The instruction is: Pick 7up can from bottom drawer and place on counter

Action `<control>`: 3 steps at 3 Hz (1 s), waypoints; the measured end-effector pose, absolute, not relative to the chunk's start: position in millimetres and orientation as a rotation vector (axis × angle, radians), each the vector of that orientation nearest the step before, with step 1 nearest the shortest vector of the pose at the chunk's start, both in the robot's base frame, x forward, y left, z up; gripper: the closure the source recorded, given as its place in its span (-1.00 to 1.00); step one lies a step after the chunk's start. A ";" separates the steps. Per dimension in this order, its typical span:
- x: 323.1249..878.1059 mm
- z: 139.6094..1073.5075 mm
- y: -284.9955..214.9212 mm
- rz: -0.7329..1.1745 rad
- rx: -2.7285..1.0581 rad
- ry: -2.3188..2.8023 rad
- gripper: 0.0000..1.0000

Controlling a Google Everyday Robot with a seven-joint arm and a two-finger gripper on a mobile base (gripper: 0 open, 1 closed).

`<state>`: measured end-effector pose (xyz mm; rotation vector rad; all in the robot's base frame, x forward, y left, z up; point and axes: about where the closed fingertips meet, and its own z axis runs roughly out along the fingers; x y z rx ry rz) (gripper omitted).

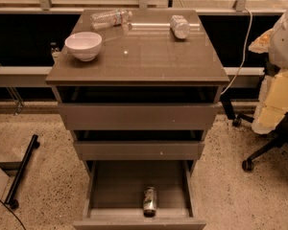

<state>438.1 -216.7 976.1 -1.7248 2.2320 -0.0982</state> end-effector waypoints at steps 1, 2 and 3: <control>438.1 976.2 -216.7 -0.098 -1.725 2.232 -1.00; 441.3 965.7 -211.8 -0.053 -1.665 2.264 -1.00; 445.4 946.2 -210.1 0.015 -1.518 2.343 -1.00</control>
Offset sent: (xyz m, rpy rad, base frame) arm 0.0103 0.0139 -0.0370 0.1181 0.0618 -0.1237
